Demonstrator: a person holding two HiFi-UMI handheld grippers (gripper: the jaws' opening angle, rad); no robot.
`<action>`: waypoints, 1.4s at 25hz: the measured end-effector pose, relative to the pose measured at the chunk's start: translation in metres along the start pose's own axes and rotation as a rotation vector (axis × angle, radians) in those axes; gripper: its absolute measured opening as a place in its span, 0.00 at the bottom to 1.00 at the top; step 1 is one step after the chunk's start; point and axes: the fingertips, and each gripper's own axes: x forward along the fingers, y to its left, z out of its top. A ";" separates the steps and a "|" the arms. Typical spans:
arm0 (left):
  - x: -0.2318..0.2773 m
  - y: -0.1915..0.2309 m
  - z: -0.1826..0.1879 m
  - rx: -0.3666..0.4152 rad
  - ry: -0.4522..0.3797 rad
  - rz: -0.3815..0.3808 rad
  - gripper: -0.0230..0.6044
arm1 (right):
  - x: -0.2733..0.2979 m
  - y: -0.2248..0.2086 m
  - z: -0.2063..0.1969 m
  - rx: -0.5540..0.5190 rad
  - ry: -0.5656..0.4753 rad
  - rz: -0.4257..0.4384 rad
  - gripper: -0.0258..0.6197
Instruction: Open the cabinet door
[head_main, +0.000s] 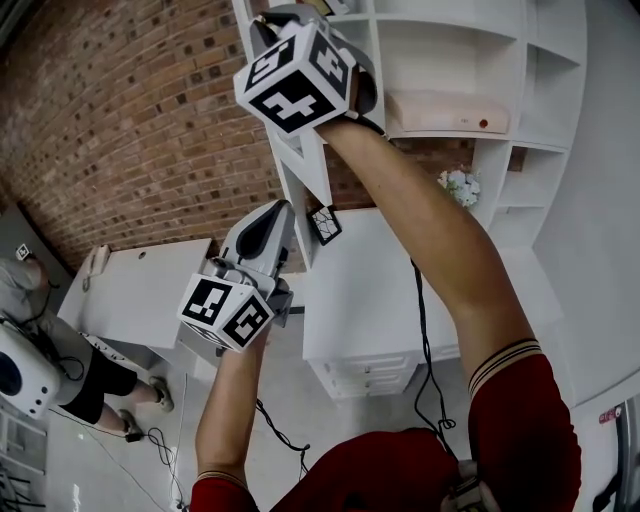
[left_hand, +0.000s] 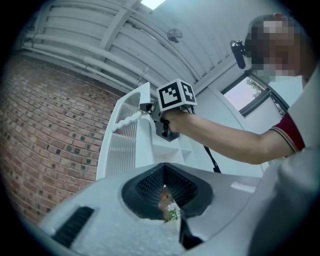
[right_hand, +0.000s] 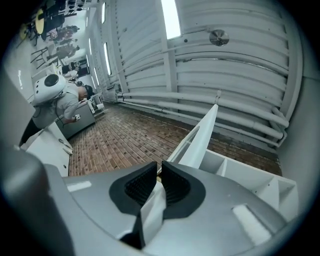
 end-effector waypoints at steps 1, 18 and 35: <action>-0.002 0.001 -0.001 -0.002 0.002 -0.001 0.04 | 0.000 0.002 0.003 0.013 -0.009 -0.001 0.09; -0.019 0.011 0.000 -0.026 -0.008 0.004 0.04 | 0.002 0.070 0.041 0.060 -0.157 0.175 0.05; -0.002 -0.012 -0.016 -0.027 0.007 -0.007 0.04 | -0.044 0.098 0.028 0.251 -0.305 0.378 0.05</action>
